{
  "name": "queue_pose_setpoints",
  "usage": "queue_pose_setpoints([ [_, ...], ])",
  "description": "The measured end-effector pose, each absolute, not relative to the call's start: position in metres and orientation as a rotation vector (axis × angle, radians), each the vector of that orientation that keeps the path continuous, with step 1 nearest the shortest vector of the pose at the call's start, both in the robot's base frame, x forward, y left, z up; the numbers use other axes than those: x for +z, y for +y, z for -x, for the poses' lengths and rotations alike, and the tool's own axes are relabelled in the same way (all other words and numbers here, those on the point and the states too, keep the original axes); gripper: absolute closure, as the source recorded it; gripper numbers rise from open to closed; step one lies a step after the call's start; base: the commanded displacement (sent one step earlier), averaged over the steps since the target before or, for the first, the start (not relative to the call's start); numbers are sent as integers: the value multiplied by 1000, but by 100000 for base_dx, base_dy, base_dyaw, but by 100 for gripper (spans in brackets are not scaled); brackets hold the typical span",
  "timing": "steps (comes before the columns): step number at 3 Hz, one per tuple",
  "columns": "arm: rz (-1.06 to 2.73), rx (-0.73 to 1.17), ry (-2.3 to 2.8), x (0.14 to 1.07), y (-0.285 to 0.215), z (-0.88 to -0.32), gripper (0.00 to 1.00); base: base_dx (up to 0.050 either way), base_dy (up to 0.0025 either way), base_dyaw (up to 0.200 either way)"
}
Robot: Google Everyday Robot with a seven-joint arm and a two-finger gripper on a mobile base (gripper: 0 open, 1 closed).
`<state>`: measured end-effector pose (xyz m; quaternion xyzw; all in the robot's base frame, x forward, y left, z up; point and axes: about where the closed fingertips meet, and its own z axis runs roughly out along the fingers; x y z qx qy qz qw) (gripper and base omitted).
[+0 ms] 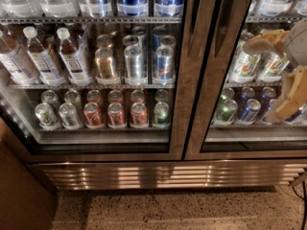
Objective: Open left fridge door
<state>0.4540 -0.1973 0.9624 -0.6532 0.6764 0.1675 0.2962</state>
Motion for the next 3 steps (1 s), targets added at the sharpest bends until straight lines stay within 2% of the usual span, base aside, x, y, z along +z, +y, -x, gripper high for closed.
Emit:
queue_pose_setpoints([
  [2,1836,408,1695,974,-162,-438,0,0,0,0],
  [3,1836,408,1695,974,-162,-438,0,0,0,0],
])
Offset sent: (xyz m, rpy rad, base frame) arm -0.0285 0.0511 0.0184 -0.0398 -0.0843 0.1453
